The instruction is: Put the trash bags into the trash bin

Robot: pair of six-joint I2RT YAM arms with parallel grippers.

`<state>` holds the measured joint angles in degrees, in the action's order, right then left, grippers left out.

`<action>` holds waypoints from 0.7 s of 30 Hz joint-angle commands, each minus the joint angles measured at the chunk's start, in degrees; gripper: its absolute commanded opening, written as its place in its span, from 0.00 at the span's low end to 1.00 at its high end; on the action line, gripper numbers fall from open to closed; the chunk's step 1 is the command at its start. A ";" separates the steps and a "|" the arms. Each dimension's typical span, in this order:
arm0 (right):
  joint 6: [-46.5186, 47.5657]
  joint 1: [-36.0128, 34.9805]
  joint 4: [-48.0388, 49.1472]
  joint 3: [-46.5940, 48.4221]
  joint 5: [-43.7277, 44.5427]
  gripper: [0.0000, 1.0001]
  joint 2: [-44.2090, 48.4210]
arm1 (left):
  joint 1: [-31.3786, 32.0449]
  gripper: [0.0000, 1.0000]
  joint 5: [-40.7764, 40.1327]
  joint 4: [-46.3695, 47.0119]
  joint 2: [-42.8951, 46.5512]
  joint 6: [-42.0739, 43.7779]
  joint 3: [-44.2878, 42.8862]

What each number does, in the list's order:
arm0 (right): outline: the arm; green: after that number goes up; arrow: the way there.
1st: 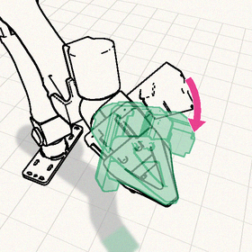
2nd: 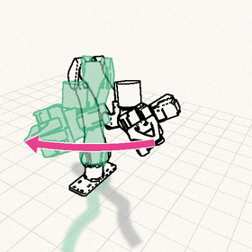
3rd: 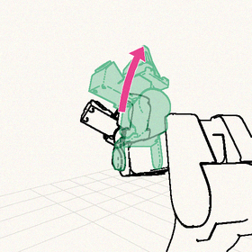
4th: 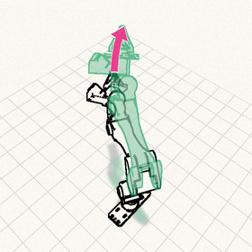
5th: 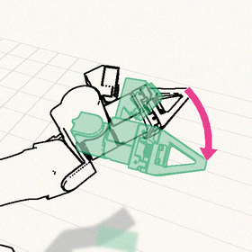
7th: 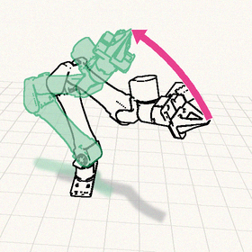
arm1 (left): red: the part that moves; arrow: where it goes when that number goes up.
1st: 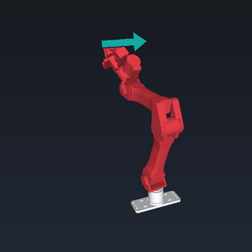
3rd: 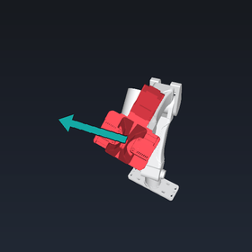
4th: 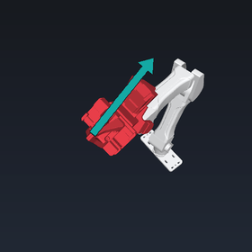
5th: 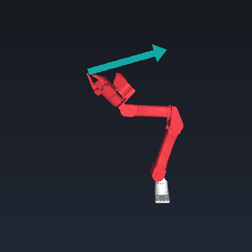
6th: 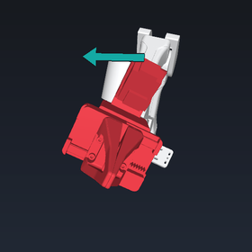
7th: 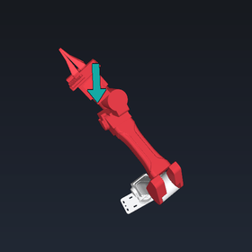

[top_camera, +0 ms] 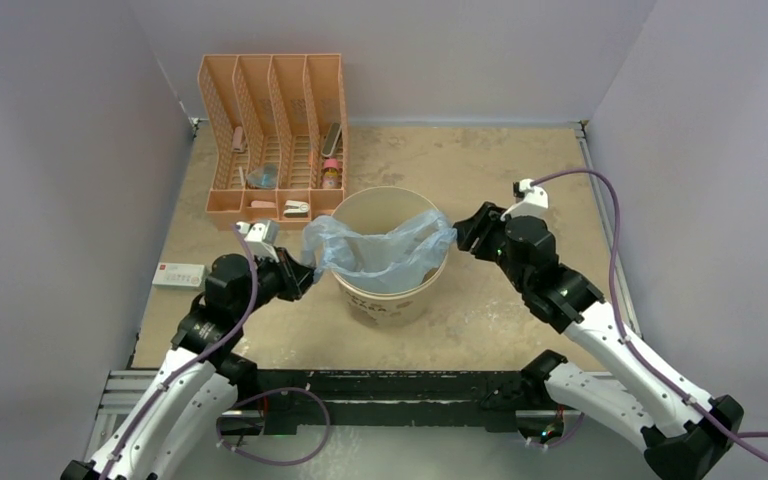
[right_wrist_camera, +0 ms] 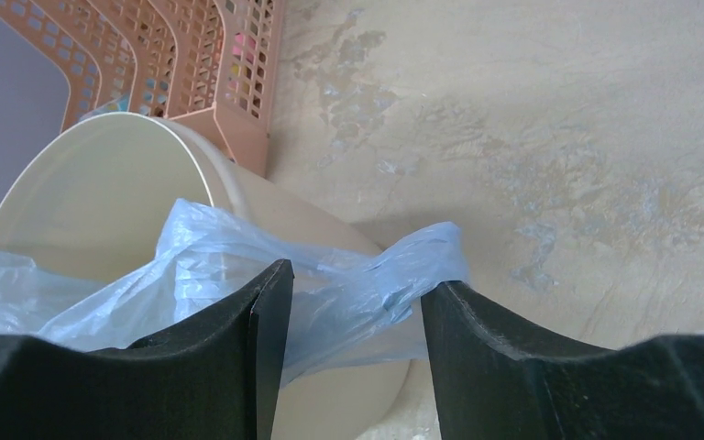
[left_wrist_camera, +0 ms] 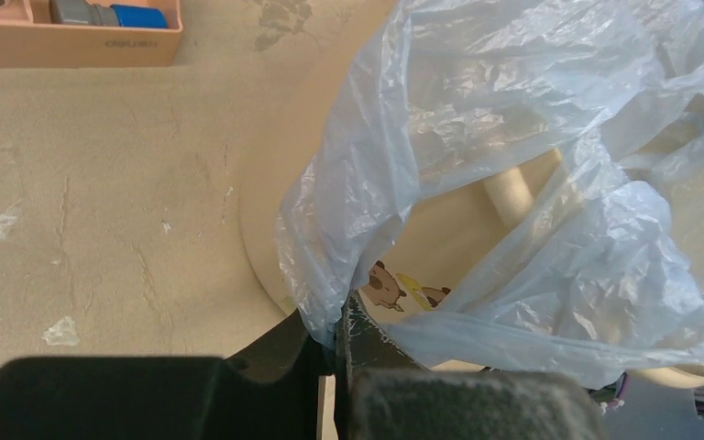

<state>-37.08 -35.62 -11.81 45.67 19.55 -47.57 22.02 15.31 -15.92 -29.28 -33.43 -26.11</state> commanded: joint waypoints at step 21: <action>-4.38 -0.07 -1.44 -1.46 -4.52 0.52 15.16 | -0.31 0.00 1.89 5.93 -1.14 -0.67 2.54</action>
<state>-40.73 -35.62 -12.27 41.54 16.45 -34.89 22.02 16.88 -10.83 -31.29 -34.87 -21.10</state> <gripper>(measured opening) 0.557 0.009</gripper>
